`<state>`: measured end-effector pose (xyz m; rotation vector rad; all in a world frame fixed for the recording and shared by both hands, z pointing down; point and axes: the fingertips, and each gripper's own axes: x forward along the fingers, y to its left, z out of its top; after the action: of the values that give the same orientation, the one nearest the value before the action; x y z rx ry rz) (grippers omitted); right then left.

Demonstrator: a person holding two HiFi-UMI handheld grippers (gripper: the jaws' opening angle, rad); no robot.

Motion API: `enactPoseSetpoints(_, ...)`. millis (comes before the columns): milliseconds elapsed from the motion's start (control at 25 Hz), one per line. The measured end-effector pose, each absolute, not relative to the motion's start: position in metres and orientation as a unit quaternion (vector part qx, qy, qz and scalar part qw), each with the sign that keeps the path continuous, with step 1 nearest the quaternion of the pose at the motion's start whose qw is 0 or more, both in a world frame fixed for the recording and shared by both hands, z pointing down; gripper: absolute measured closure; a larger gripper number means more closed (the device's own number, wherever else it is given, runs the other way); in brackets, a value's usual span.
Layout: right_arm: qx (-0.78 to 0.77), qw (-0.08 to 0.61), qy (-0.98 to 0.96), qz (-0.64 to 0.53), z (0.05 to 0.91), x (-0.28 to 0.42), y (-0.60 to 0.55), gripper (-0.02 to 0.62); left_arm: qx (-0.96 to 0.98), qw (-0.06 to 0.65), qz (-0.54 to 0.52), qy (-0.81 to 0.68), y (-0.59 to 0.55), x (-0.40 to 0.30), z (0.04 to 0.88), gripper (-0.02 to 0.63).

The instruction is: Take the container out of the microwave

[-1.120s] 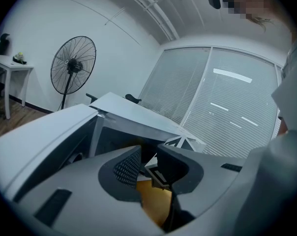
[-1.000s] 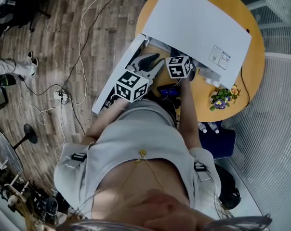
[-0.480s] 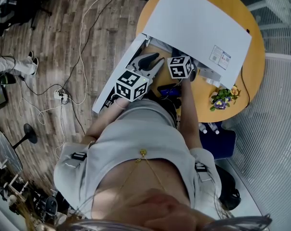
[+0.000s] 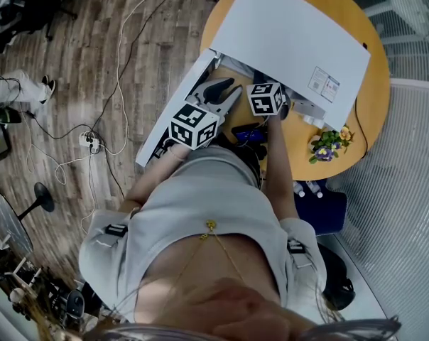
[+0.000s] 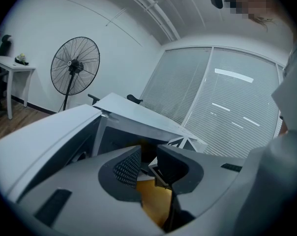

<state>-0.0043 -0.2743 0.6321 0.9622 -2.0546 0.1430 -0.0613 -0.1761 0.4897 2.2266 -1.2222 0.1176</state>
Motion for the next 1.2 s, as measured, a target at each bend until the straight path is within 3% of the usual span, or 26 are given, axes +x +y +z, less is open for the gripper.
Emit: enactPoseSetpoints(1200,0.371,0.419,-0.827,0.044,0.629,-0.003,-0.260,0.558,0.838,0.293,0.048,-0.458,-0.170,-0.061,0.491,0.504)
